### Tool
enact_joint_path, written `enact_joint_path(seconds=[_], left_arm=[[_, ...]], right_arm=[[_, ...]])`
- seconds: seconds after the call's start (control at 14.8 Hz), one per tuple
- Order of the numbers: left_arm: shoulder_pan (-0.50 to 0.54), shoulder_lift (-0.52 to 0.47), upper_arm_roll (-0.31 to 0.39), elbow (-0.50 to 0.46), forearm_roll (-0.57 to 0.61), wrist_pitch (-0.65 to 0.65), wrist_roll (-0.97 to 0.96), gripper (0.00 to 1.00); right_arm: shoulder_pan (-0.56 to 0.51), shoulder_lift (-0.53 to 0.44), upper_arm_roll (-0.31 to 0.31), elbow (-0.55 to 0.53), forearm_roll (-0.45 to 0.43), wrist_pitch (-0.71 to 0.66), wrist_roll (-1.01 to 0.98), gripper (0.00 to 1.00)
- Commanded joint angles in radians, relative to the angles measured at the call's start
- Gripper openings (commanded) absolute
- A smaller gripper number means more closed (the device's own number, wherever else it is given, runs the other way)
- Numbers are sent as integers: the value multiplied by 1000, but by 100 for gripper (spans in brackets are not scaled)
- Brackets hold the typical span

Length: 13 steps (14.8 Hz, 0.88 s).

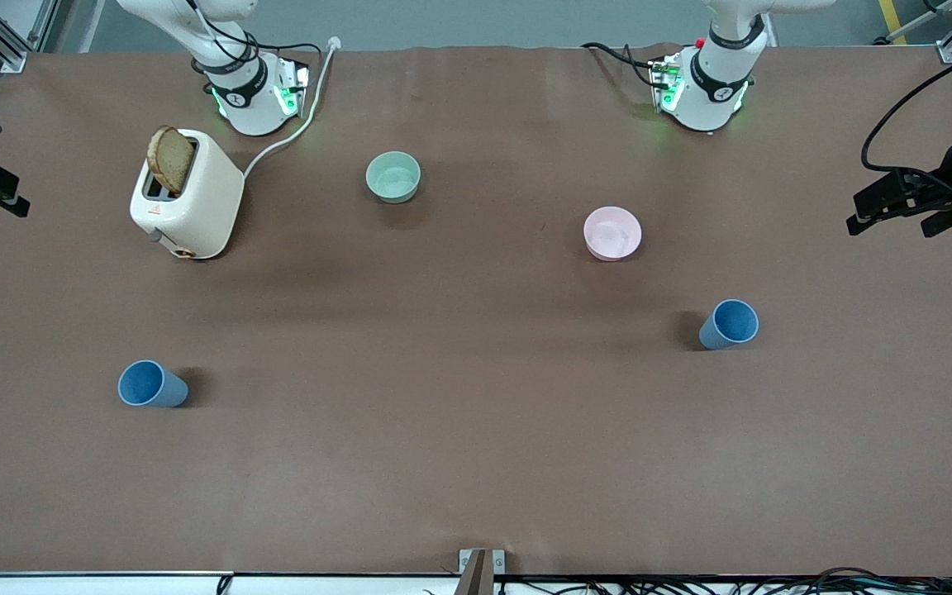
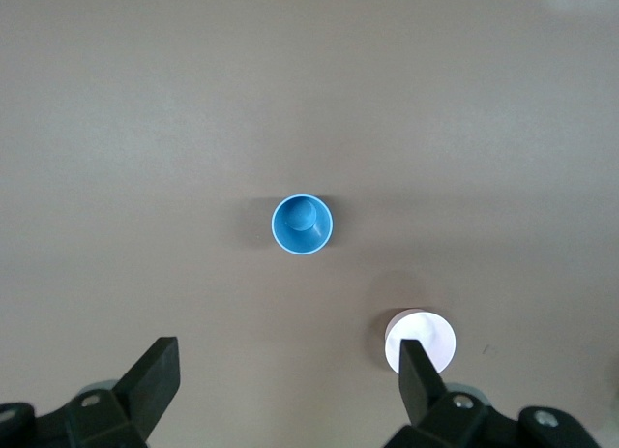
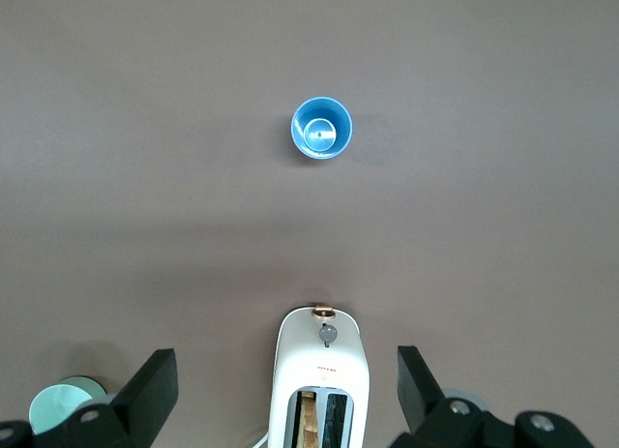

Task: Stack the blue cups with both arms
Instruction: 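Move the left gripper toward its blue cup while the right gripper follows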

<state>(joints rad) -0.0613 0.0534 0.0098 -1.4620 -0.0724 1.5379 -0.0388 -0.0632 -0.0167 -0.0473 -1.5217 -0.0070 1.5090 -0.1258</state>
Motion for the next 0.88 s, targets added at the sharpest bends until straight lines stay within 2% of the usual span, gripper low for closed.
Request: enact_joint_path(seconds=[0.0,0.41,0.61,0.81], left_arm=[[8,8,-1,-3,-4,-7,8,100],[17,103,4,-8,-1,-4,11,100],[18,146,2,-23,52,1,8,100],[23,129,2,-148,52,115,7,100]], right_arm=[[-26,4,14,0,12,5,-8,100],[-27,8,14,2,12,5,-8,100],[-27,9,12,0,10,20,-8,100],[-36,29,14,2,12,51,-8,100]])
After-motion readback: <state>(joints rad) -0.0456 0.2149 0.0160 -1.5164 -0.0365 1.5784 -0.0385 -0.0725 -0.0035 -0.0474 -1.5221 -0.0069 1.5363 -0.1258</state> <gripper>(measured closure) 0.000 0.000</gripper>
